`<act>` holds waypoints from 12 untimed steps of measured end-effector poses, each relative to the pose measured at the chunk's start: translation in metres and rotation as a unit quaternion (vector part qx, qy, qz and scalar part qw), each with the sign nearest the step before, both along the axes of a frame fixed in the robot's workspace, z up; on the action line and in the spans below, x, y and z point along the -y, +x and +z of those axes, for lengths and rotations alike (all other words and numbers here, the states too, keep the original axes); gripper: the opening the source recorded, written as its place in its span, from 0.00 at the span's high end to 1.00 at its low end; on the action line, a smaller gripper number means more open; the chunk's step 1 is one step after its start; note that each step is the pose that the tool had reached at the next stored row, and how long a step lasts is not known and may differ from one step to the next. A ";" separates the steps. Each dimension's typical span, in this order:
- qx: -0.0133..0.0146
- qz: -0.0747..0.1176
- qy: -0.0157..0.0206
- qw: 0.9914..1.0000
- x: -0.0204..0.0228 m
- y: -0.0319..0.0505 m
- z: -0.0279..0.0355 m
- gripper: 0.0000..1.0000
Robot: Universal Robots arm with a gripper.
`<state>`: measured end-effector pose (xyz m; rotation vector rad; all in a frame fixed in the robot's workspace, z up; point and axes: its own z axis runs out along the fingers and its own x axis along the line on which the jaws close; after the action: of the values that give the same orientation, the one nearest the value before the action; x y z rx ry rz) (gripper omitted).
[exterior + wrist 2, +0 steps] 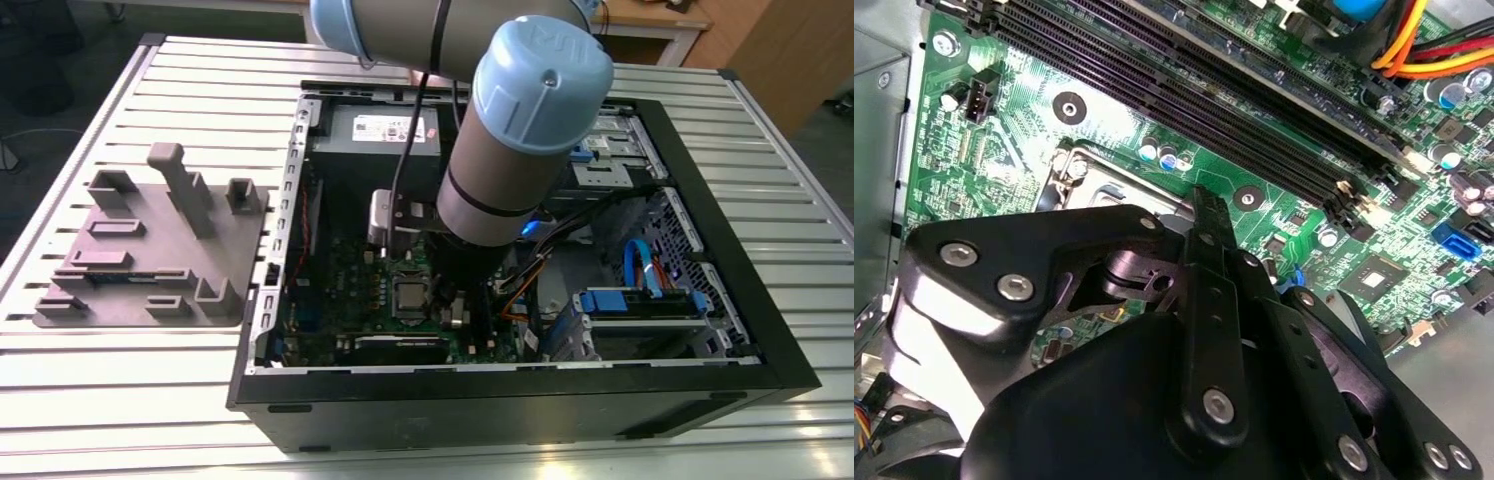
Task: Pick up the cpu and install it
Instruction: 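Install the first cpu locking lever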
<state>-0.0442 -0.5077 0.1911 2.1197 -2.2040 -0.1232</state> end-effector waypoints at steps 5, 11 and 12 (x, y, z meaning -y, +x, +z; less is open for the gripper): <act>0.000 0.000 0.000 1.000 -0.0002 0.0000 -0.0011 0.90; 0.000 0.000 0.000 1.000 -0.0007 0.0019 -0.0018 0.90; 0.000 0.000 0.000 1.000 -0.0009 0.0026 -0.0019 0.90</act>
<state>-0.0416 -0.5068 0.1893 2.1198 -2.2042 -0.1235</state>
